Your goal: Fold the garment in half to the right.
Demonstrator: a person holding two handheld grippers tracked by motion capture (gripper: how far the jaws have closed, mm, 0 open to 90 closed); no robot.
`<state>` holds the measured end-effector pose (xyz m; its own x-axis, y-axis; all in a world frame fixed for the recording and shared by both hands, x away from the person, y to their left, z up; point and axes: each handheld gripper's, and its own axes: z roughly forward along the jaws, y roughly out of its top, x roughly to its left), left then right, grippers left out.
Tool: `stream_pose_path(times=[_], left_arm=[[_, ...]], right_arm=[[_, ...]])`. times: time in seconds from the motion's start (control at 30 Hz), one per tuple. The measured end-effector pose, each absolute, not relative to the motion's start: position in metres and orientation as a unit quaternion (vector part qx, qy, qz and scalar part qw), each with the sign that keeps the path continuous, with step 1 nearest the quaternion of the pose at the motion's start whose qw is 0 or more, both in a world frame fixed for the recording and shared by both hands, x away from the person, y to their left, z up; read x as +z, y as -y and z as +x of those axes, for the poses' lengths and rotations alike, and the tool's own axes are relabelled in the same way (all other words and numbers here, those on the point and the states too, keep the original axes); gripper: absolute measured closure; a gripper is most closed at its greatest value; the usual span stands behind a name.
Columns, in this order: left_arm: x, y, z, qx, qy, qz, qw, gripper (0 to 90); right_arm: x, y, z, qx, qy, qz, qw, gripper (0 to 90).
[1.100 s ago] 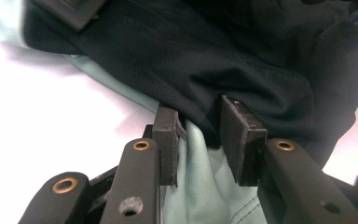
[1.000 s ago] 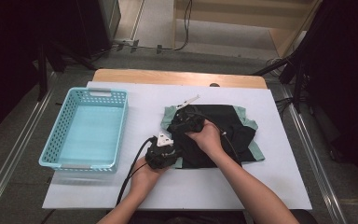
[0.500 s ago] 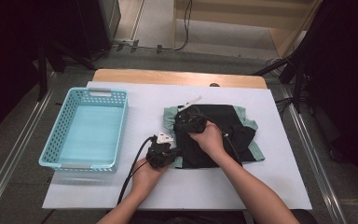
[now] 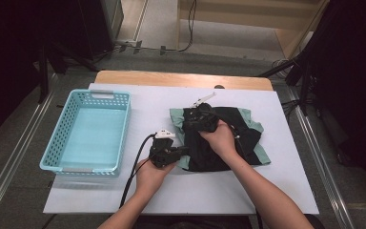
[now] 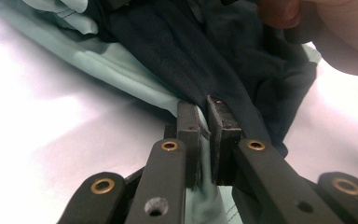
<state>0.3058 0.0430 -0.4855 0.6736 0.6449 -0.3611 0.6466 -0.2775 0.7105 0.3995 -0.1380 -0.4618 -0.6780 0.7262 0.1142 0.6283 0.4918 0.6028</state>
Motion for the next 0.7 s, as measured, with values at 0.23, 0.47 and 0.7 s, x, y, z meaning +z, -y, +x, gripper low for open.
stream_pose_path(times=[0.23, 0.47, 0.7], left_arm=[[-0.471, -0.037, 0.304, 0.010, -0.386, 0.803, 0.454, 85.8], [-0.459, -0.030, 0.304, 0.017, -0.370, 0.805, 0.462, 85.8], [-0.446, -0.020, 0.305, 0.018, -0.357, 0.807, 0.469, 85.8]], right_arm=[[-0.450, 0.148, 0.396, 0.317, -0.860, 0.392, 0.086, 79.1], [-0.440, 0.162, 0.393, 0.322, -0.856, 0.395, 0.091, 79.4], [-0.431, 0.177, 0.390, 0.337, -0.847, 0.400, 0.092, 79.7]])
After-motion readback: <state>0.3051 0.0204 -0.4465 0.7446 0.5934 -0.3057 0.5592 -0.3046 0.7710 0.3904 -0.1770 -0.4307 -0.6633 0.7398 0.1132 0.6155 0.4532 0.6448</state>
